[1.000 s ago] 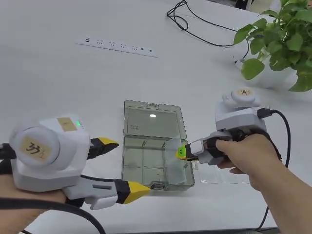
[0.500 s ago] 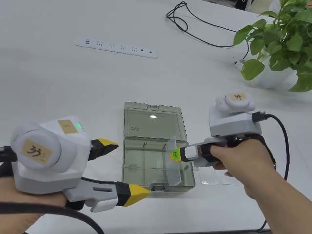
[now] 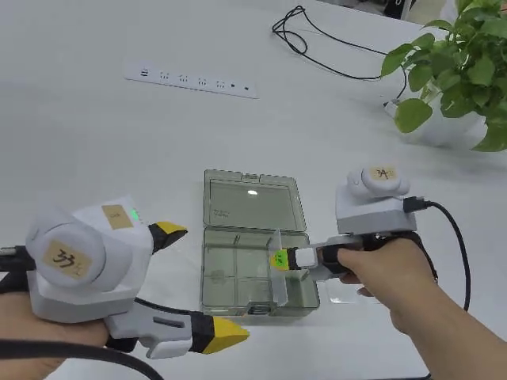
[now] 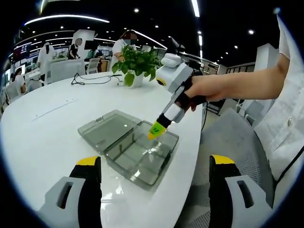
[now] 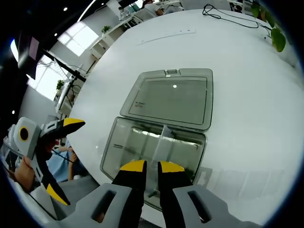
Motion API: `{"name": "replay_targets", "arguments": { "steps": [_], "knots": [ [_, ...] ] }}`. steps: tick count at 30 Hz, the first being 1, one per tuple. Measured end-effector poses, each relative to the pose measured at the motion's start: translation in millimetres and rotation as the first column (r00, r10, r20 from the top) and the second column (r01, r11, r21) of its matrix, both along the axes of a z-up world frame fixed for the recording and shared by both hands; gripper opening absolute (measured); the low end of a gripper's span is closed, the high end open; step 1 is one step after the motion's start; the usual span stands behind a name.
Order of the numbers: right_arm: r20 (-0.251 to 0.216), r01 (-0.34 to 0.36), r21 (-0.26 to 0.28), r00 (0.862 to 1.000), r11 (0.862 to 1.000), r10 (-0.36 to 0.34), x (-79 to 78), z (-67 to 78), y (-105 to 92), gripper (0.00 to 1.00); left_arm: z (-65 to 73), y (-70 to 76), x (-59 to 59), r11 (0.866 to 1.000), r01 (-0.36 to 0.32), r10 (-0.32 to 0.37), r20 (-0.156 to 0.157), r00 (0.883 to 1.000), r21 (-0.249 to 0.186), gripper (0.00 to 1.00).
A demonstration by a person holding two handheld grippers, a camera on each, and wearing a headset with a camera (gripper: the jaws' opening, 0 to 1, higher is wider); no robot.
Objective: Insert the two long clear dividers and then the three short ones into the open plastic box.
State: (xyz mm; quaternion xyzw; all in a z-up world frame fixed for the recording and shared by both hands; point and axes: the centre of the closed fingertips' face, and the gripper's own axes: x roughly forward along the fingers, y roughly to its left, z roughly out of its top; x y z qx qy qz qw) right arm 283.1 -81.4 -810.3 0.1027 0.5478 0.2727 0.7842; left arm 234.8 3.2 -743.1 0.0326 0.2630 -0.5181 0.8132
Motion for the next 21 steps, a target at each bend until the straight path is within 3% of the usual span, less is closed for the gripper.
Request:
{"name": "replay_targets", "arguments": {
  "steps": [5, 21],
  "knots": [
    [-0.004, 0.010, 0.018, 1.000, 1.000, -0.010, 0.0, -3.7, 0.0, 0.11, -2.9, -1.0, -3.4, 1.000, 0.009, -0.009, -0.014, 1.000, 0.005, 1.00],
    [0.004, 0.012, 0.062, 1.000, 0.998, -0.012, -1.5, -9.2, 2.0, 0.12, 3.3, -0.6, -6.1, 1.000, -0.017, 0.017, -0.004, 1.000, 0.020, 1.00]
  ]
}}
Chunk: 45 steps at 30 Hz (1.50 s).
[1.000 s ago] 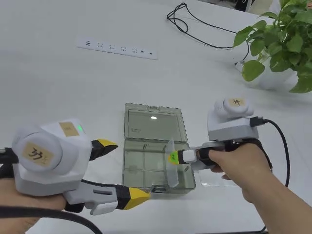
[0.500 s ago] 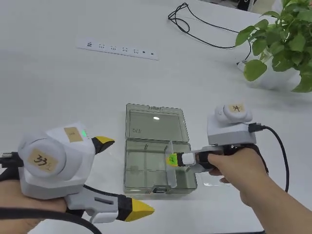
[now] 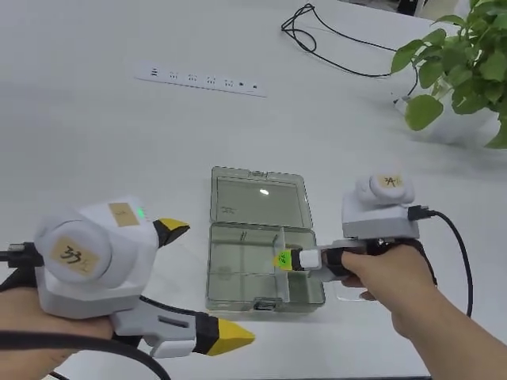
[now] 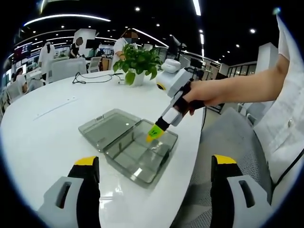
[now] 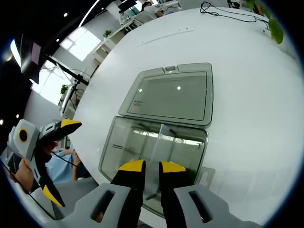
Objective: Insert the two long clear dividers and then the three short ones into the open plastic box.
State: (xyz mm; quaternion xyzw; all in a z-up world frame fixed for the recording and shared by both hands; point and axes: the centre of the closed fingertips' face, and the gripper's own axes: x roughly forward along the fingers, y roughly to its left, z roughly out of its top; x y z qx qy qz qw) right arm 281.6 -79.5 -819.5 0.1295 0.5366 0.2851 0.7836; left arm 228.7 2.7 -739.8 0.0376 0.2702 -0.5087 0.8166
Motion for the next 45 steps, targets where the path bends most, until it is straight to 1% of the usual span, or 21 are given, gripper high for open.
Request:
{"name": "replay_targets", "arguments": {
  "steps": [5, 12, 15, 17, 18, 22, 28, 29, 30, 32, 33, 37, 39, 40, 42, 43, 45],
  "knots": [
    [0.026, -0.018, 0.016, 1.000, 1.000, 0.017, -0.6, 0.9, -0.2, 0.13, 5.3, 1.2, -1.1, 1.000, -0.019, 0.019, 0.008, 1.000, 0.004, 0.99],
    [0.047, -0.031, 0.061, 0.998, 0.998, 0.028, -1.8, 4.8, 0.2, 0.16, 13.6, 5.6, -2.9, 0.998, -0.061, 0.060, 0.023, 0.998, 0.011, 0.98],
    [0.052, -0.041, 0.059, 0.998, 0.997, 0.038, -1.5, 4.2, -0.3, 0.16, 16.4, 7.4, -4.3, 0.997, -0.078, 0.077, 0.028, 0.997, 0.016, 0.98],
    [0.050, -0.048, 0.057, 0.998, 0.997, 0.045, -1.6, 1.0, -1.4, 0.16, 19.0, 8.2, -5.9, 0.996, -0.089, 0.088, 0.032, 0.996, 0.018, 0.98],
    [0.048, -0.040, 0.075, 0.998, 0.996, 0.036, -0.9, 1.5, -1.1, 0.16, 20.7, 8.8, -7.0, 0.995, -0.095, 0.095, 0.036, 0.995, 0.020, 0.98],
    [0.058, -0.042, 0.086, 0.998, 0.995, 0.037, 0.1, 0.9, -0.9, 0.16, 25.5, 11.7, -9.6, 0.992, -0.121, 0.120, 0.043, 0.992, 0.022, 0.98],
    [0.080, -0.064, 0.099, 0.995, 0.993, 0.056, -0.2, 1.5, 1.3, 0.17, 28.4, 13.6, -12.3, 0.989, -0.147, 0.146, 0.049, 0.988, 0.033, 0.98],
    [0.100, -0.085, 0.089, 0.992, 0.992, 0.076, 0.0, 2.7, 1.3, 0.17, 29.7, 13.8, -12.5, 0.988, -0.154, 0.153, 0.050, 0.987, 0.032, 0.98],
    [0.103, -0.088, 0.088, 0.992, 0.992, 0.079, -0.2, 4.0, 1.4, 0.17, 30.5, 13.9, -12.7, 0.987, -0.158, 0.156, 0.051, 0.986, 0.031, 0.98],
    [0.111, -0.087, 0.111, 0.991, 0.990, 0.075, 1.2, 9.6, 1.5, 0.19, 31.4, 14.6, -12.8, 0.986, -0.166, 0.165, 0.054, 0.985, 0.033, 0.98],
    [0.123, -0.093, 0.120, 0.989, 0.988, 0.079, 2.6, 12.9, 0.8, 0.20, 31.5, 14.9, -13.3, 0.985, -0.171, 0.169, 0.053, 0.984, 0.035, 0.98],
    [0.162, -0.132, 0.120, 0.980, 0.984, 0.111, 2.4, 23.2, -1.2, 0.24, 32.2, 15.6, -14.2, 0.982, -0.184, 0.182, 0.055, 0.982, 0.038, 0.97],
    [0.186, -0.155, 0.114, 0.974, 0.981, 0.133, 1.4, 28.1, -3.4, 0.25, 32.3, 16.6, -14.0, 0.981, -0.192, 0.189, 0.057, 0.980, 0.041, 0.97],
    [0.205, -0.170, 0.115, 0.968, 0.979, 0.144, 0.9, 32.1, -3.9, 0.26, 32.4, 17.2, -13.7, 0.980, -0.196, 0.194, 0.057, 0.979, 0.042, 0.97],
    [0.217, -0.180, 0.116, 0.964, 0.977, 0.152, -0.2, 36.5, -5.9, 0.28, 32.7, 17.9, -13.2, 0.979, -0.202, 0.199, 0.058, 0.978, 0.042, 0.97],
    [0.241, -0.199, 0.115, 0.956, 0.973, 0.167, -0.5, 40.7, -6.6, 0.29, 32.8, 18.6, -12.6, 0.978, -0.204, 0.202, 0.061, 0.978, 0.044, 0.97],
    [0.256, -0.210, 0.121, 0.951, 0.970, 0.174, -2.0, 47.1, -7.9, 0.30, 32.9, 19.4, -11.5, 0.977, -0.210, 0.207, 0.062, 0.976, 0.043, 0.97]
  ]
}}
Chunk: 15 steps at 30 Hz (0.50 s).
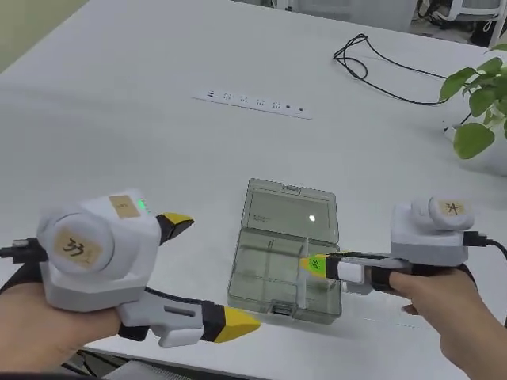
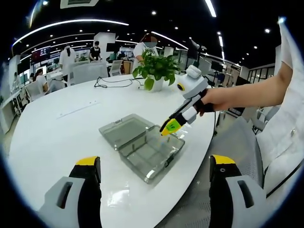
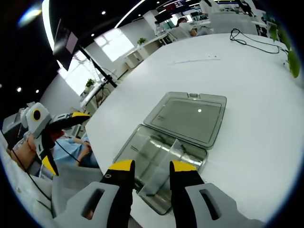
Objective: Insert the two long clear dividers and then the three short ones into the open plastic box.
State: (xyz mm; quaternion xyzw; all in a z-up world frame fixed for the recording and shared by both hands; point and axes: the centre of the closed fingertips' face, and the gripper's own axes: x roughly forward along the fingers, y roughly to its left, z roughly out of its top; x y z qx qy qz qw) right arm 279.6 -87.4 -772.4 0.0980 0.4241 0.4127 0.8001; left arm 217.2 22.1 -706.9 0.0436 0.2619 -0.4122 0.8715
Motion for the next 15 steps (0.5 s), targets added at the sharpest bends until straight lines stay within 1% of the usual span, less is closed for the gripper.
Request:
{"name": "replay_targets", "arguments": {
  "steps": [2, 4, 5, 7, 8, 9, 11, 12, 13, 14, 15],
  "knots": [
    [0.020, -0.016, 0.004, 1.000, 1.000, 0.016, -2.5, 7.1, -2.1, 0.32, -0.8, 1.3, 1.3, 1.000, -0.004, 0.004, 0.001, 1.000, 0.005, 0.97],
    [0.053, -0.038, 0.011, 0.998, 0.999, 0.037, -3.9, 14.5, -5.0, 0.34, -1.6, 2.3, 2.5, 1.000, -0.007, 0.007, 0.002, 1.000, 0.007, 0.97],
    [0.056, -0.040, 0.012, 0.998, 0.999, 0.039, -5.1, 16.6, -6.8, 0.35, -1.8, 2.6, 3.1, 1.000, -0.008, 0.008, 0.003, 1.000, 0.006, 0.97],
    [0.083, -0.056, 0.022, 0.995, 0.998, 0.054, -7.1, 23.6, -11.0, 0.38, -2.9, 3.0, 4.0, 1.000, -0.010, 0.010, 0.003, 1.000, 0.008, 0.97],
    [0.107, -0.066, 0.033, 0.992, 0.997, 0.062, -7.8, 29.1, -13.2, 0.39, -3.8, 3.0, 4.4, 1.000, -0.011, 0.011, 0.002, 1.000, 0.009, 0.97],
    [0.108, -0.066, 0.035, 0.992, 0.997, 0.061, -9.3, 31.2, -15.7, 0.40, -4.5, 2.9, 4.5, 1.000, -0.011, 0.011, 0.000, 1.000, 0.009, 0.97],
    [0.139, -0.088, 0.046, 0.987, 0.995, 0.080, -12.8, 38.3, -18.9, 0.43, -5.7, 2.6, 4.6, 1.000, -0.011, 0.011, -0.002, 1.000, 0.012, 0.97],
    [0.141, -0.092, 0.044, 0.986, 0.995, 0.085, -15.0, 39.5, -21.2, 0.43, -5.8, 2.4, 4.7, 1.000, -0.010, 0.010, 0.000, 1.000, 0.013, 0.97],
    [0.147, -0.110, 0.042, 0.984, 0.993, 0.103, -18.6, 40.7, -24.0, 0.43, -6.4, 2.0, 4.7, 1.000, -0.009, 0.009, -0.001, 1.000, 0.013, 0.97],
    [0.166, -0.128, 0.043, 0.979, 0.991, 0.119, -20.4, 42.9, -25.0, 0.44, -7.0, 1.8, 4.7, 1.000, -0.009, 0.009, -0.002, 1.000, 0.014, 0.97],
    [0.206, -0.145, 0.045, 0.970, 0.988, 0.132, -21.2, 47.0, -26.5, 0.46, -7.8, 1.7, 4.6, 1.000, -0.008, 0.008, -0.004, 1.000, 0.016, 0.97]
  ]
}}
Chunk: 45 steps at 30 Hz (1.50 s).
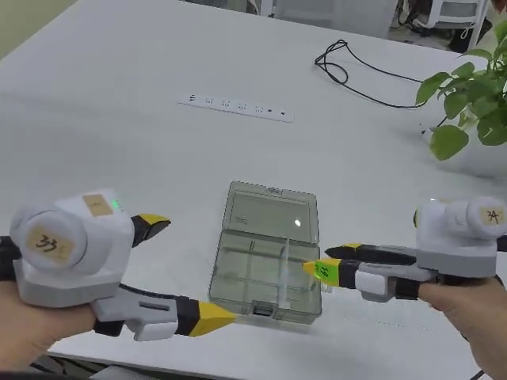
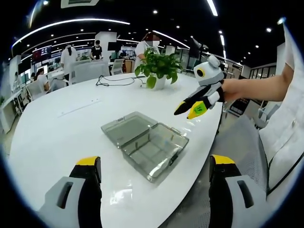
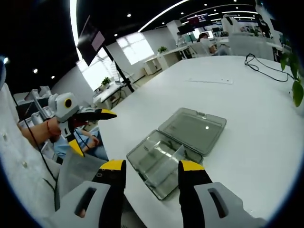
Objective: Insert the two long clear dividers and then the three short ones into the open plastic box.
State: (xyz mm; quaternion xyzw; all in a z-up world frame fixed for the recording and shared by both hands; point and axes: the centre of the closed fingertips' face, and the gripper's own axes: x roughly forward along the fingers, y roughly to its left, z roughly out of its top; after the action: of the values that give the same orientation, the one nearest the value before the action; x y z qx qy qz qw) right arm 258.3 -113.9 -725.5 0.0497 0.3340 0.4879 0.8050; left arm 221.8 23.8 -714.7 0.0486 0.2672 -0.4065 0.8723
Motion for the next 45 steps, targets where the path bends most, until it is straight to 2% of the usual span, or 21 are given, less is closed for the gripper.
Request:
{"name": "replay_targets", "arguments": {
  "steps": [2, 3, 8, 12, 15, 18, 19, 22, 25, 27, 28, 30, 31, 35, 37, 38, 41, 45],
  "knots": [
    [0.012, -0.013, 0.001, 1.000, 1.000, 0.013, -4.5, 1.6, -4.2, 0.50, -1.6, 0.2, -0.1, 1.000, 0.002, -0.002, -0.002, 1.000, 0.005, 0.97],
    [0.044, -0.023, 0.011, 0.999, 1.000, 0.022, -5.3, 5.1, -5.6, 0.52, -2.8, 0.8, -0.2, 1.000, 0.003, -0.003, -0.005, 1.000, 0.009, 0.96],
    [0.084, -0.038, 0.026, 0.996, 0.999, 0.036, -11.4, 9.1, -14.8, 0.62, -10.2, 5.8, -0.7, 0.999, 0.004, -0.004, -0.025, 1.000, 0.034, 0.96],
    [0.125, -0.064, 0.032, 0.990, 0.997, 0.059, -17.1, 7.4, -21.5, 0.72, -14.8, 11.5, -0.8, 0.998, -0.001, 0.003, -0.039, 0.999, 0.055, 0.95],
    [0.154, -0.092, 0.003, 0.984, 0.996, 0.091, -23.3, 0.9, -30.2, 0.76, -21.4, 17.5, 1.1, 0.998, -0.017, 0.021, -0.065, 0.998, 0.068, 0.93],
    [0.171, -0.096, -0.005, 0.981, 0.995, 0.095, -27.0, -2.9, -38.2, 0.80, -28.6, 22.3, 3.6, 0.996, -0.028, 0.035, -0.086, 0.996, 0.087, 0.90],
    [0.193, -0.099, -0.008, 0.976, 0.995, 0.099, -27.7, -3.4, -41.7, 0.81, -32.2, 24.5, 4.3, 0.995, -0.033, 0.043, -0.098, 0.994, 0.097, 0.89],
    [0.217, -0.097, -0.019, 0.971, 0.995, 0.099, -29.6, -6.5, -49.2, 0.84, -42.7, 28.8, 5.0, 0.991, -0.032, 0.048, -0.128, 0.991, 0.129, 0.87],
    [0.225, -0.097, -0.021, 0.969, 0.995, 0.099, -33.1, -7.7, -54.7, 0.85, -55.0, 34.9, 4.3, 0.984, -0.030, 0.061, -0.174, 0.983, 0.175, 0.84],
    [0.230, -0.095, -0.019, 0.968, 0.995, 0.097, -35.7, -7.3, -56.2, 0.85, -61.2, 37.6, 6.9, 0.981, -0.033, 0.069, -0.187, 0.980, 0.189, 0.80],
    [0.234, -0.091, -0.025, 0.968, 0.995, 0.095, -37.4, -7.6, -57.2, 0.85, -68.5, 42.4, 7.1, 0.976, -0.034, 0.081, -0.213, 0.974, 0.215, 0.79],
    [0.237, -0.088, -0.033, 0.967, 0.996, 0.093, -40.1, -8.1, -58.7, 0.85, -76.9, 46.5, 8.0, 0.967, -0.029, 0.094, -0.245, 0.965, 0.254, 0.74],
    [0.238, -0.085, -0.035, 0.967, 0.996, 0.091, -40.7, -8.2, -59.5, 0.85, -78.6, 45.8, 10.3, 0.966, -0.028, 0.092, -0.242, 0.966, 0.256, 0.72],
    [0.240, -0.067, -0.024, 0.968, 0.997, 0.070, -41.9, -6.6, -62.6, 0.85, -95.4, 51.0, 13.6, 0.951, -0.020, 0.113, -0.288, 0.951, 0.309, 0.67],
    [0.241, -0.063, -0.023, 0.968, 0.998, 0.067, -42.2, -6.5, -63.2, 0.85, -101.3, 50.5, 16.4, 0.949, -0.012, 0.109, -0.293, 0.950, 0.315, 0.66],
    [0.242, -0.060, -0.019, 0.968, 0.998, 0.063, -42.6, -6.3, -63.7, 0.85, -108.1, 53.4, 14.3, 0.939, 0.001, 0.115, -0.317, 0.941, 0.343, 0.64],
    [0.244, -0.064, -0.027, 0.967, 0.998, 0.068, -44.6, -7.3, -64.8, 0.85, -116.4, 54.8, 16.6, 0.931, 0.015, 0.113, -0.327, 0.938, 0.365, 0.61],
    [0.245, -0.058, -0.025, 0.968, 0.998, 0.062, -45.8, -7.3, -66.1, 0.85, -128.7, 59.1, 20.0, 0.919, 0.023, 0.127, -0.353, 0.927, 0.392, 0.58]
  ]
}}
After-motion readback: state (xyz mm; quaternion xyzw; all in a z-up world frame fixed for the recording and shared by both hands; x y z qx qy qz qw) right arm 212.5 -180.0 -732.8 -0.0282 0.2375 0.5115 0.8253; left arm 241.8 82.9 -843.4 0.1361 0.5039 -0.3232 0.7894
